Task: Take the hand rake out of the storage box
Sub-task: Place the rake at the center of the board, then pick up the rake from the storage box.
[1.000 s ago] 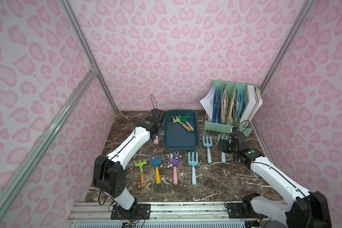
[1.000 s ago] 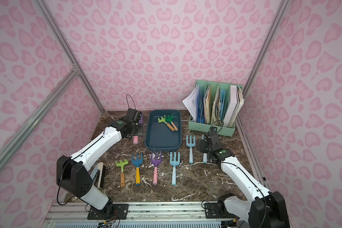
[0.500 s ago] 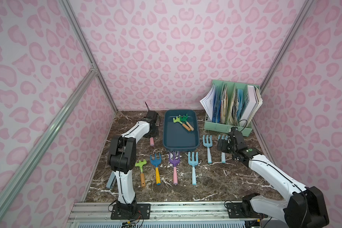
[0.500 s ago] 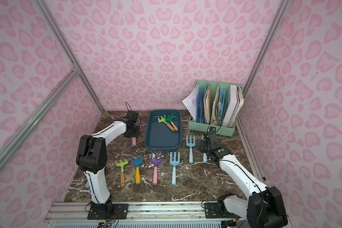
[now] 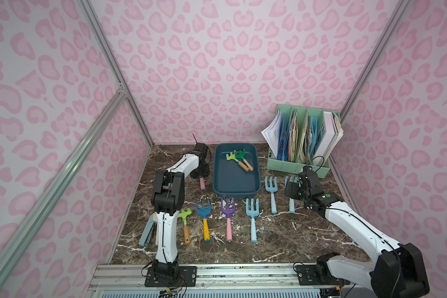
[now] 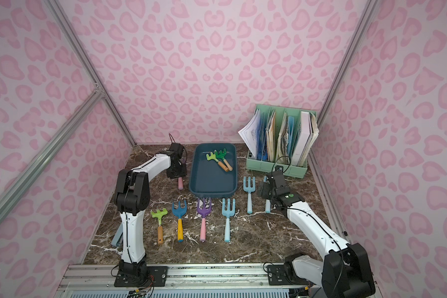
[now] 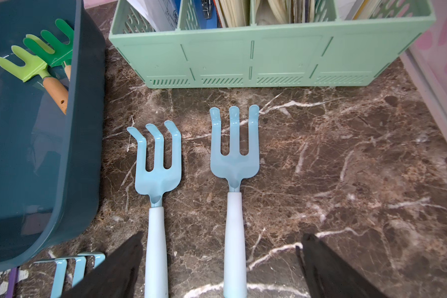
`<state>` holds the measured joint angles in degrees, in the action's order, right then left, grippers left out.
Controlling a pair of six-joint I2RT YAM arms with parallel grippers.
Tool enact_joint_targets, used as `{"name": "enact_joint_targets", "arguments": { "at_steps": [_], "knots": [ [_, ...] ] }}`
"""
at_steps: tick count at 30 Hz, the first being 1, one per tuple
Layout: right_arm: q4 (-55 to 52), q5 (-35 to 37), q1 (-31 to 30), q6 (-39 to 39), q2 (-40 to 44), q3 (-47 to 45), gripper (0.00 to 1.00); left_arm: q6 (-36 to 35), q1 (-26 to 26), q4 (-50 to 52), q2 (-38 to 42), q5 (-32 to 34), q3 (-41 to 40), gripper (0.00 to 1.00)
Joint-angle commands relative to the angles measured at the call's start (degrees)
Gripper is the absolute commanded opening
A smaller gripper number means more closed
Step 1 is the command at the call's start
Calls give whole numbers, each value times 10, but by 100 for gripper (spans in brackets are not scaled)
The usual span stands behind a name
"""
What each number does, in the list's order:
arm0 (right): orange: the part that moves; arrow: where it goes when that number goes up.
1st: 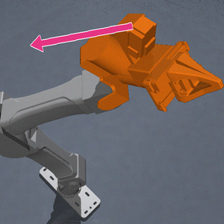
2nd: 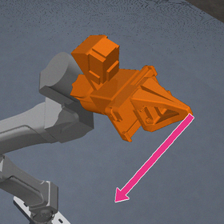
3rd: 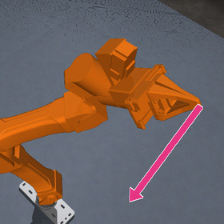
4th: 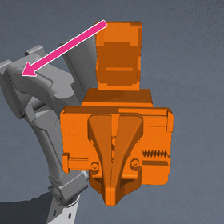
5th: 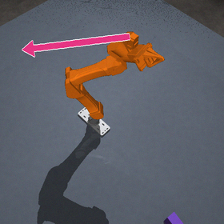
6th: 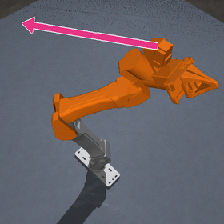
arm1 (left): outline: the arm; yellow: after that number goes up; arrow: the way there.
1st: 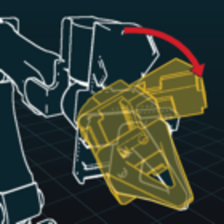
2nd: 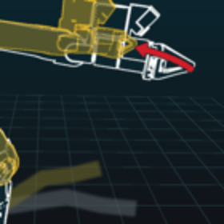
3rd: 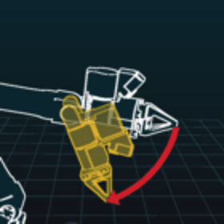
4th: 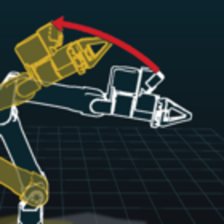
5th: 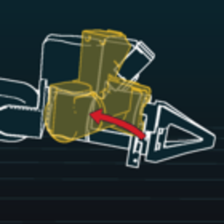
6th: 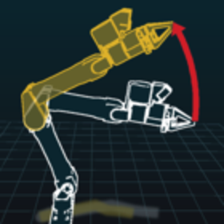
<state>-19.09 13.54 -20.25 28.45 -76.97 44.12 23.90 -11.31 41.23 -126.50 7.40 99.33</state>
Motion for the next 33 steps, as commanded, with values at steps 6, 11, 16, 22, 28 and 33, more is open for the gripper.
{"name": "enact_joint_targets", "arguments": {
  "at_steps": [6, 11, 16, 22, 28, 33],
  "knots": [
    [34, -9, 8, -2, -5, -3, 98, 29, -1, 61, 106, 42, -14, 69],
    [77, -49, -21, -39, 8, 11, 90, 49, -4, 33, 295, 46, -112, 99],
    [117, -109, -70, -53, -54, 104, 56, 53, -6, -126, 571, 21, -349, 99],
    [16, -28, -137, -153, -307, 409, 40, 22, -6, -101, 682, 107, -426, 99],
    [-91, 15, -134, -200, -514, 649, 44, 15, -6, -102, 680, 76, -421, 99],
    [-167, -1, -133, -235, -657, 820, 46, 14, -6, -92, 665, 77, -413, 99]
  ]
}}
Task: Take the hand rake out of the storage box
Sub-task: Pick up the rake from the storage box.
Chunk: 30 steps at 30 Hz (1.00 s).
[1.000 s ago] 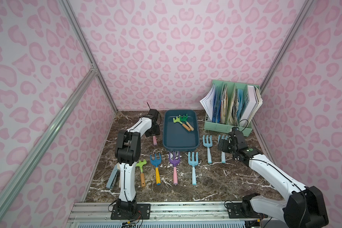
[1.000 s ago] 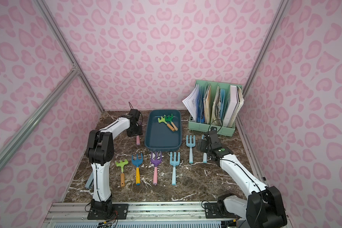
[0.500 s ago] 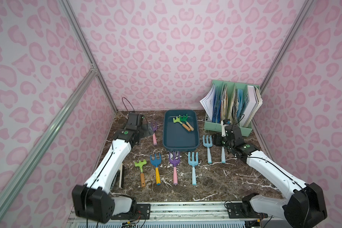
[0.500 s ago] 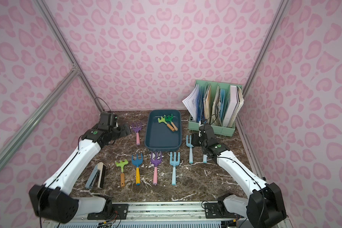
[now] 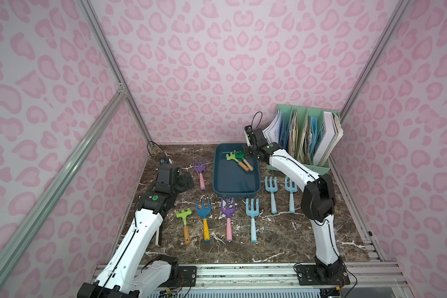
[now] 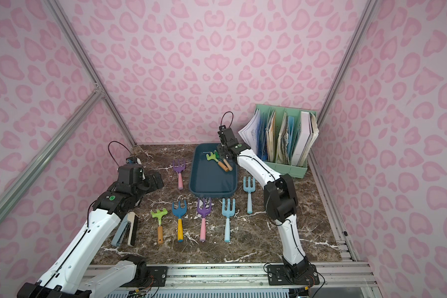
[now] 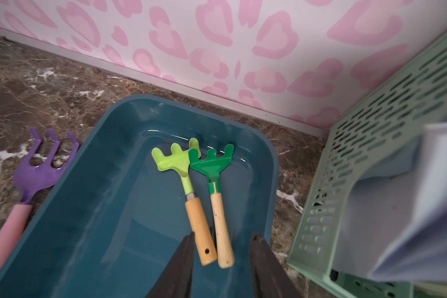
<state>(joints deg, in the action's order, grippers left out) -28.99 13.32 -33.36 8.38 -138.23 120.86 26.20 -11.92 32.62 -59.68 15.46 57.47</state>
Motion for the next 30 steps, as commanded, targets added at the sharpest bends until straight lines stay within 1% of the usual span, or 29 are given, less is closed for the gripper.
{"name": "enact_joint_targets", "arguments": {
  "at_steps": [1, 3, 5, 8, 10, 11, 18, 21, 25, 28, 30],
  "knots": [
    [-84, 5, -2, -35, -69, 81, 47, -10, 0, -6, -5, -4, 6, 99],
    [-104, 13, -2, -35, -106, 122, 48, -10, 0, -6, -6, -3, 6, 99],
    [-110, 7, -2, -39, -128, 138, 48, -10, 0, -5, -6, -1, 6, 99],
    [-106, -7, -2, -39, -144, 139, 50, -10, 0, -4, -11, 1, 7, 99],
    [-106, -9, -3, -34, -154, 139, 54, -8, 1, -1, -15, 6, 9, 99],
    [-108, -8, -4, -31, -160, 141, 54, -8, 1, 0, -16, 8, 10, 99],
    [-122, 19, -9, -12, -196, 152, 57, -3, 0, 7, -13, -11, 20, 99],
    [-122, -10, -7, -15, -204, 154, 58, -3, 0, 6, -8, -3, 16, 99],
    [-122, -62, -11, -24, -205, 150, 53, -3, 1, 6, -11, -2, 17, 99],
    [-120, -72, -18, -18, -199, 138, 50, -4, 0, 9, -15, 3, 19, 99],
    [-118, -83, -20, -8, -191, 123, 45, -4, 1, 10, -16, 4, 19, 99]
  ]
}}
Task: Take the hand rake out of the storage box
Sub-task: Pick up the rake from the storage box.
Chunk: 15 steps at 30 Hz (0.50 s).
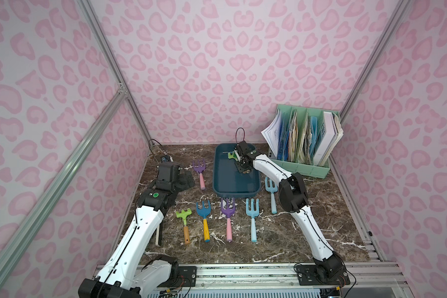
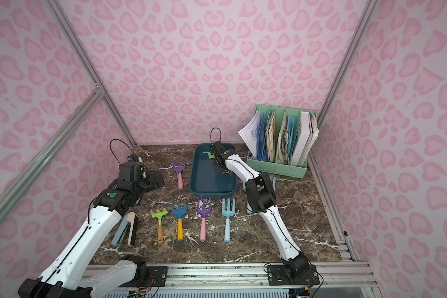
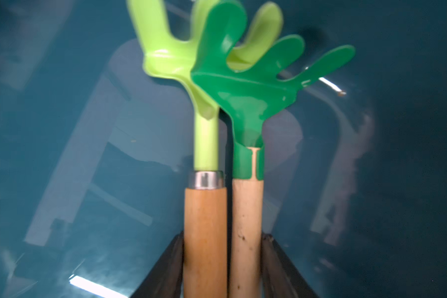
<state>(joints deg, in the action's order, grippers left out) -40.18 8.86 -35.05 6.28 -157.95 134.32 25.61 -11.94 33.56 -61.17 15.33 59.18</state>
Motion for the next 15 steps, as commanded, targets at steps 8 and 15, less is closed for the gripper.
{"name": "enact_joint_targets", "arguments": {
  "at_steps": [8, 15],
  "knots": [
    [16, -50, -28, 108, 112, -179, 50, 1, 1, 3, -4, 11, 2, 99],
    [99, -76, -23, 147, 231, -311, 64, 1, 1, 5, -12, 11, 6, 99]
  ]
}}
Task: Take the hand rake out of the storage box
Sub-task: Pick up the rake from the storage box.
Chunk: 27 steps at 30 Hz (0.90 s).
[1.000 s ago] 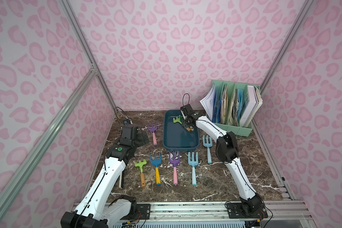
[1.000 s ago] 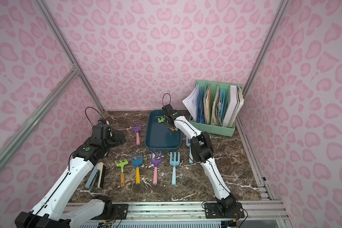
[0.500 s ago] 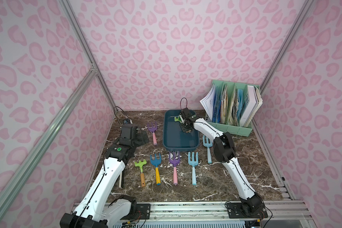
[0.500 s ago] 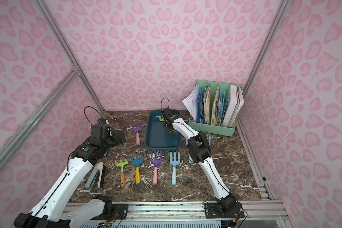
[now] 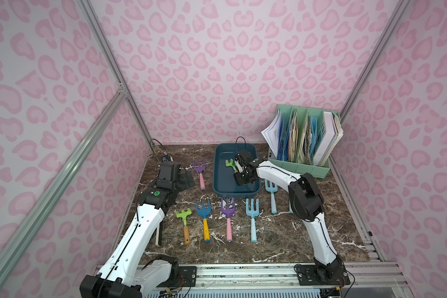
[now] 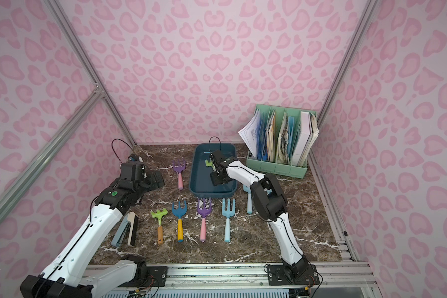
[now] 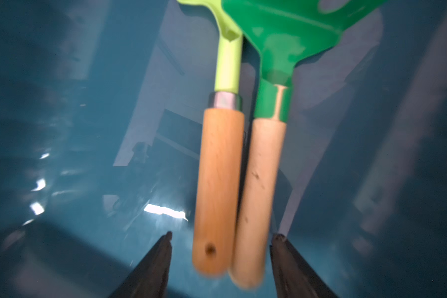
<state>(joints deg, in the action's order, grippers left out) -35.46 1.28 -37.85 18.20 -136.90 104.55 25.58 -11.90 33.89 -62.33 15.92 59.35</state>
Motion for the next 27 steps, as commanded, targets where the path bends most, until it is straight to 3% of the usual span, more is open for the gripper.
{"name": "enact_joint_targets", "arguments": {
  "at_steps": [1, 10, 15, 22, 27],
  "knots": [
    [55, 5, 9, 29, 24, -18, 62, 0, 0, 2, -1, 6, 4, 99],
    [29, 33, 20, 16, -54, 69, 37, 1, 0, 4, 1, 12, 3, 99],
    [-8, 55, 18, 4, -101, 135, 35, 1, 0, 5, -3, 13, 5, 99],
    [-52, 129, 0, 18, -132, 160, 33, 2, 0, 9, -6, 22, 6, 99],
    [-55, 116, -6, 32, -148, 172, 28, 2, 0, 14, -13, 26, 13, 99]
  ]
}}
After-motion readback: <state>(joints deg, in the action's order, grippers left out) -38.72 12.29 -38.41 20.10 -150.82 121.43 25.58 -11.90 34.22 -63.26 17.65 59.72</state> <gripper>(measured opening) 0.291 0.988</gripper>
